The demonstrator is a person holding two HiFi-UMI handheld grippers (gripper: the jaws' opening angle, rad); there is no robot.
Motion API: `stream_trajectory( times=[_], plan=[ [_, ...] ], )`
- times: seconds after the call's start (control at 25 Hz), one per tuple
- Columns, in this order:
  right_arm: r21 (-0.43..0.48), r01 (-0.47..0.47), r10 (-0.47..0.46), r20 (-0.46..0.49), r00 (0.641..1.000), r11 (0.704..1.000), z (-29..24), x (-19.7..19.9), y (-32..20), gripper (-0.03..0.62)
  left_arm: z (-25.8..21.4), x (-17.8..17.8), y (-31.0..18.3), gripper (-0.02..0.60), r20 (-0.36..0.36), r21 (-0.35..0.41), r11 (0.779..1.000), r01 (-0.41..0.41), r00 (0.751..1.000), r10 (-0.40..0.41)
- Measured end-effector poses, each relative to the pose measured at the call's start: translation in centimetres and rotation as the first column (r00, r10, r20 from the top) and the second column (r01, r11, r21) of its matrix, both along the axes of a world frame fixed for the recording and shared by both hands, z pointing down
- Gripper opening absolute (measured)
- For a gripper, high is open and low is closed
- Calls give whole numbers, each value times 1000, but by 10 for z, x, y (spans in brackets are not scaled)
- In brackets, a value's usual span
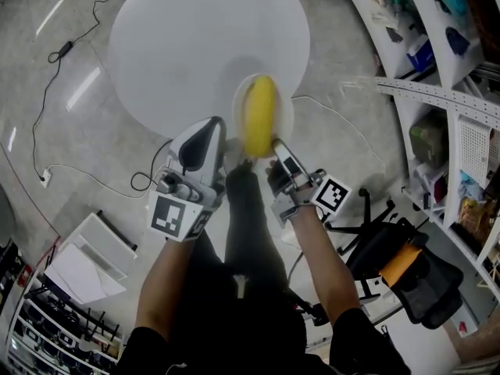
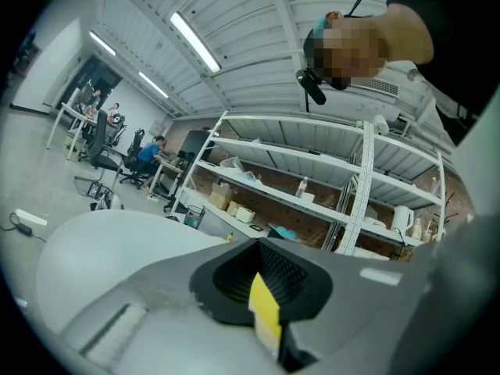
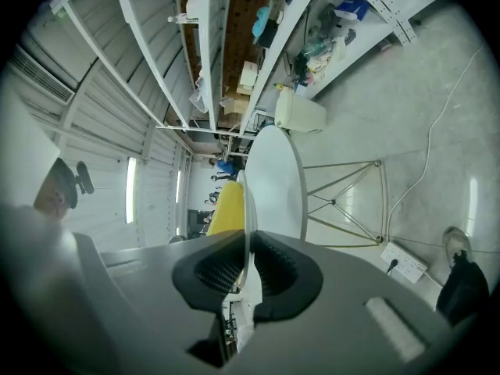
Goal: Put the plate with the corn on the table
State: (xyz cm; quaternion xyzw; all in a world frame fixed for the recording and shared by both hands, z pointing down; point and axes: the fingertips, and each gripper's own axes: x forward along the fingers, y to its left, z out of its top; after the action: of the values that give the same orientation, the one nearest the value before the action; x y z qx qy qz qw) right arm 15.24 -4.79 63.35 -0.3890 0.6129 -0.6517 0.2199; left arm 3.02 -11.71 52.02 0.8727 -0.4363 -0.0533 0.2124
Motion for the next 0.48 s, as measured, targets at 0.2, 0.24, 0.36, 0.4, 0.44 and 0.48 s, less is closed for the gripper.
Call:
stream_trajectory(
  times=[0.2,0.24,0.36,0.4,0.44,0.48],
  plan=[
    [-16,-2,2,4,1000,1000,16,1,1,40,6,1,-3,2,-12,-1,1000,9,1000,-9],
    [-18,-3,3,3,1000,1000,19,2,1,40,7,1,-3,2,-10,-3,1000,7,1000,-7],
    [-23,-4,4,1,1000,1000,27,4,2,40,10,2,-2,2,-8,-4,1000,6,1000,-6],
    [-25,-5,5,0,1000,1000,29,4,3,40,10,2,-2,2,-9,-3,1000,7,1000,-7],
    [-27,-5,5,-1,1000,1000,31,4,3,40,11,2,-2,2,-11,-3,1000,8,1000,-8],
    [-29,-6,6,-2,1000,1000,33,4,3,40,11,2,-3,2,-13,-3,1000,9,1000,-9]
  ],
)
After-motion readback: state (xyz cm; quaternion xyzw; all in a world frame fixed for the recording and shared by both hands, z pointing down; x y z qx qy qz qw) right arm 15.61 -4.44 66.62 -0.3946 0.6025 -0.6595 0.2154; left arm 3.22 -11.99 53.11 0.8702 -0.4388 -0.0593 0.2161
